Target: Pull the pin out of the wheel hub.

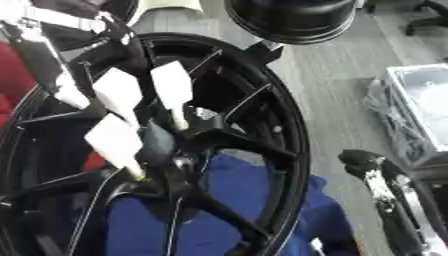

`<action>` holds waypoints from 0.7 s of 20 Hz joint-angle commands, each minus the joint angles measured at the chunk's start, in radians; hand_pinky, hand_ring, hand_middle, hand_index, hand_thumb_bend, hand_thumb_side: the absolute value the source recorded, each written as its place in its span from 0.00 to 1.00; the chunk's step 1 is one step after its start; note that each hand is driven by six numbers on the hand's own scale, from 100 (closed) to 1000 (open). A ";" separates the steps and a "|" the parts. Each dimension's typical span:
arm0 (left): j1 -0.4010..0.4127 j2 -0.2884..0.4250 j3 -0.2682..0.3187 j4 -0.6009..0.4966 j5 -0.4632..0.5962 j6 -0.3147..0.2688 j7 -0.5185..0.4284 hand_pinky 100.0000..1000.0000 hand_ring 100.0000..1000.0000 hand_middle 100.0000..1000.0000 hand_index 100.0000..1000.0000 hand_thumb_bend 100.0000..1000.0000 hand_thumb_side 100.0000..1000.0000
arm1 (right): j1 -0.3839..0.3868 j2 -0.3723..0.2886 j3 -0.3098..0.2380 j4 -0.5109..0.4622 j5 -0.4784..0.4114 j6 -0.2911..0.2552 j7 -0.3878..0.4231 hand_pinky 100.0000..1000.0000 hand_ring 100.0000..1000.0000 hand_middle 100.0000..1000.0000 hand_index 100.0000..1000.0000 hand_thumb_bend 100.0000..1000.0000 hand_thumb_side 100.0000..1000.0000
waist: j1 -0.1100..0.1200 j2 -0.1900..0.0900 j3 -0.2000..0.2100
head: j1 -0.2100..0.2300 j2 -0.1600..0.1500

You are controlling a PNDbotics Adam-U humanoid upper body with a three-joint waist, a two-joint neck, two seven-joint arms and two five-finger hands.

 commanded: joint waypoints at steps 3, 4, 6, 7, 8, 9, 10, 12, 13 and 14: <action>-0.027 0.006 0.002 -0.020 0.041 0.001 0.000 0.76 0.77 0.71 0.79 0.39 0.08 | -0.005 -0.006 -0.002 -0.011 -0.011 0.003 0.002 0.85 0.81 0.66 0.72 0.00 0.79 | 0.002 -0.020 -0.003 | -0.001 -0.010; -0.028 0.005 0.001 -0.021 0.047 0.003 0.000 0.76 0.77 0.71 0.79 0.39 0.08 | -0.005 -0.006 -0.002 -0.011 -0.011 0.003 0.002 0.85 0.81 0.66 0.72 0.00 0.79 | 0.002 -0.020 -0.004 | -0.001 -0.010; -0.029 0.004 -0.001 -0.022 0.055 0.007 0.000 0.76 0.76 0.69 0.77 0.37 0.06 | -0.005 -0.006 -0.002 -0.011 -0.012 0.004 0.003 0.85 0.81 0.66 0.72 0.00 0.79 | 0.002 -0.020 -0.004 | -0.002 -0.010; -0.029 0.004 -0.001 -0.023 0.057 0.009 0.000 0.75 0.74 0.65 0.73 0.34 0.05 | -0.005 -0.006 -0.002 -0.011 -0.012 0.004 0.003 0.85 0.81 0.66 0.72 0.00 0.79 | 0.003 -0.021 -0.005 | -0.001 -0.011; -0.029 0.003 -0.002 -0.023 0.057 0.011 0.000 0.75 0.74 0.64 0.72 0.33 0.04 | -0.005 -0.006 -0.002 -0.011 -0.012 0.004 0.004 0.85 0.81 0.66 0.72 0.00 0.79 | 0.003 -0.021 -0.005 | -0.001 -0.012; -0.029 0.003 -0.003 -0.022 0.055 0.013 0.000 0.74 0.72 0.58 0.68 0.31 0.03 | -0.005 -0.005 -0.002 -0.011 -0.013 0.004 0.004 0.85 0.81 0.66 0.72 0.00 0.79 | 0.003 -0.021 -0.005 | -0.001 -0.012; -0.029 0.003 -0.004 -0.021 0.051 0.015 0.000 0.73 0.71 0.56 0.66 0.29 0.02 | -0.005 -0.005 -0.002 -0.011 -0.013 0.005 0.004 0.85 0.81 0.66 0.72 0.00 0.79 | 0.003 -0.021 -0.006 | 0.000 -0.013; -0.029 0.002 -0.007 -0.019 0.043 0.015 0.000 0.72 0.67 0.52 0.62 0.25 0.00 | -0.005 -0.003 -0.002 -0.011 -0.014 0.006 0.004 0.85 0.81 0.66 0.72 0.00 0.79 | 0.003 -0.022 -0.006 | 0.000 -0.014; -0.029 0.001 -0.008 -0.018 0.040 0.014 0.000 0.70 0.62 0.45 0.54 0.18 0.00 | -0.005 -0.003 -0.002 -0.011 -0.015 0.006 0.004 0.85 0.81 0.66 0.72 0.00 0.79 | 0.002 -0.022 -0.006 | 0.001 -0.015; -0.029 0.000 -0.009 -0.016 0.037 0.013 0.000 0.69 0.61 0.44 0.52 0.16 0.00 | -0.005 -0.002 -0.002 -0.011 -0.015 0.007 0.004 0.85 0.81 0.66 0.72 0.00 0.79 | 0.002 -0.022 -0.006 | 0.001 -0.016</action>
